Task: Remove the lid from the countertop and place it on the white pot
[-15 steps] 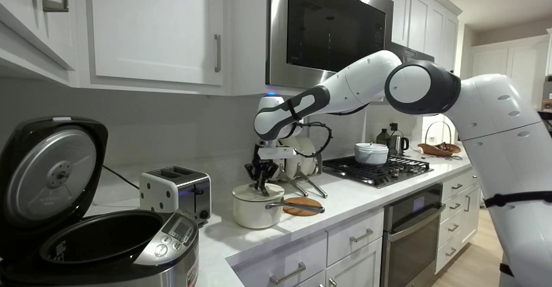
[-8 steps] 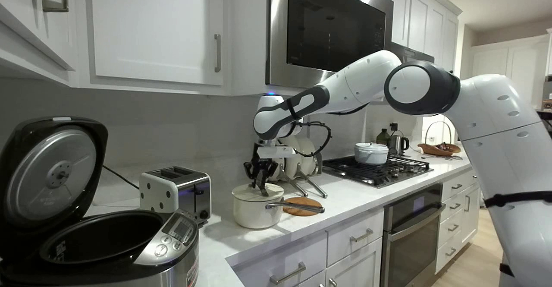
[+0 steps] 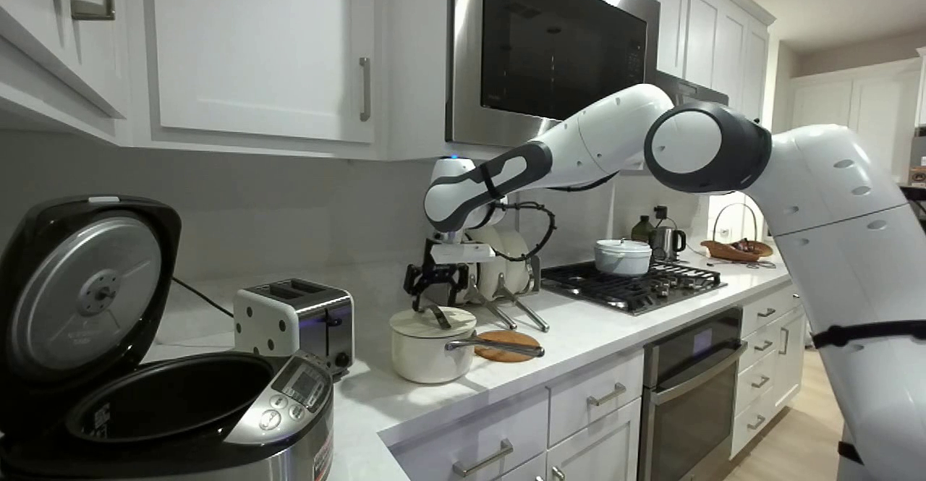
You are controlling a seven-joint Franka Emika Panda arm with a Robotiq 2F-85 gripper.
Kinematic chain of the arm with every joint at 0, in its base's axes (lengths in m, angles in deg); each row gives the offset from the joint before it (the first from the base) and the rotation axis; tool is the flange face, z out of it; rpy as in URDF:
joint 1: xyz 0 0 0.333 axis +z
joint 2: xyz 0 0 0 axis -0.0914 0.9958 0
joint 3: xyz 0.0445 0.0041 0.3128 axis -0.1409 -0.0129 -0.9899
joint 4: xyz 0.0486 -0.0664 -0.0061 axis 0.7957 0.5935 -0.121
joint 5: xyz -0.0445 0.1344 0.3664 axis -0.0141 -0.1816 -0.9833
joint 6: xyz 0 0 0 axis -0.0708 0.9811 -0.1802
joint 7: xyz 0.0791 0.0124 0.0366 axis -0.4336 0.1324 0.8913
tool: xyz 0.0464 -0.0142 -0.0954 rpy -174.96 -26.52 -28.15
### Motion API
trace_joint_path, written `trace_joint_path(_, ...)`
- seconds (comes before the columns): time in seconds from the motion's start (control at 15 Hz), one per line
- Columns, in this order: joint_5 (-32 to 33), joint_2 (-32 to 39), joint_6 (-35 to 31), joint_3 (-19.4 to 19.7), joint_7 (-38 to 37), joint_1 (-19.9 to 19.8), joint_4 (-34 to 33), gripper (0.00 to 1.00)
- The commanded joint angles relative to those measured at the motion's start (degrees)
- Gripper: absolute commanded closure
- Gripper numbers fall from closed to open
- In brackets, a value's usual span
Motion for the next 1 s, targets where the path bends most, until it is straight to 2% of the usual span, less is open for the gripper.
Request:
trace_joint_path(0.0,-2.15,0.73,7.06,0.27,-0.92,0.77,-3.34,0.00)
trace_joint_path(0.27,-5.58,0.53,18.32,-0.31,-2.29,1.07,-4.89,0.00)
trace_joint_path(0.93,-7.64,1.19,33.51,-0.65,-3.02,2.45,-7.53,0.00)
